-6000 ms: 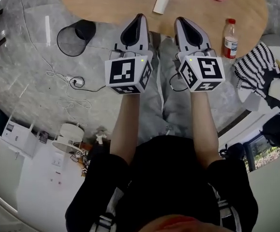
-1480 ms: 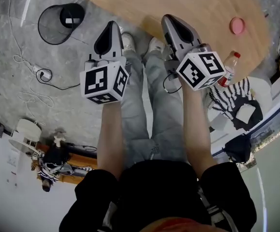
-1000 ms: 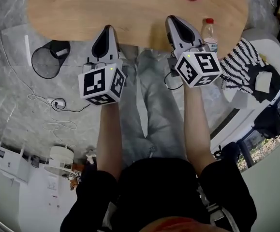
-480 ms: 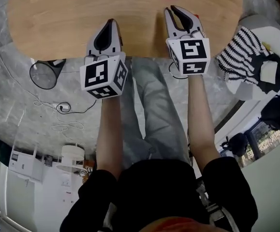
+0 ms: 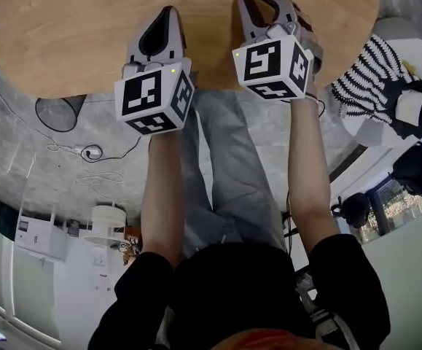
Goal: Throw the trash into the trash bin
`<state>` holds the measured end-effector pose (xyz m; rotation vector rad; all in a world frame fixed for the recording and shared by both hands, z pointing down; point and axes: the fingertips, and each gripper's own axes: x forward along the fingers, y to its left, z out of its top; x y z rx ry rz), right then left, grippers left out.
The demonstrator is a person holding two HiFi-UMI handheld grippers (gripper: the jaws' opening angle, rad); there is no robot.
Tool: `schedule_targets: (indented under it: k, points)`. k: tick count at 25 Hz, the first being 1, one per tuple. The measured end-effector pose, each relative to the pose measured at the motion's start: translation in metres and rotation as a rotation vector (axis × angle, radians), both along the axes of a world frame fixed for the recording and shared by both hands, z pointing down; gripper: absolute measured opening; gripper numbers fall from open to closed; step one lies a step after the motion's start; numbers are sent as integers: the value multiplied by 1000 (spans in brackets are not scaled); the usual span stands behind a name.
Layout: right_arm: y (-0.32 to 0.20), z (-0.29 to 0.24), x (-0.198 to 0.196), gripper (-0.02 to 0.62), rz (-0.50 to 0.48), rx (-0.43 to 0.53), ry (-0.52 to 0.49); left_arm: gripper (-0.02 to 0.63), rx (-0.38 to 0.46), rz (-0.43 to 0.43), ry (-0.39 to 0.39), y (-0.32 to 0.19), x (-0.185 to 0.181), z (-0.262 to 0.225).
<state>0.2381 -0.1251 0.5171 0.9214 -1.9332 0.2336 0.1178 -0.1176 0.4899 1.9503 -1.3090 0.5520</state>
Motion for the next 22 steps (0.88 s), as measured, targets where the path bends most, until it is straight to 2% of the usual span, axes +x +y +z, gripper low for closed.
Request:
schedule_targets:
  k: [7,16,19,22]
  points:
    - [-4,18,-1,20,-37,-24,30,9,-7,-6,-5,-2,0,9]
    - [1,23,-3,18,-11,-61,82,8,4,-44,-3,10,-15,1]
    - [6,27,-5,18,21,-102,86,9,13,-68,-1,15,-28,-5]
    - [5,27,-3,14,81,-99,73,9,23,-95,-2,19,-43,-10]
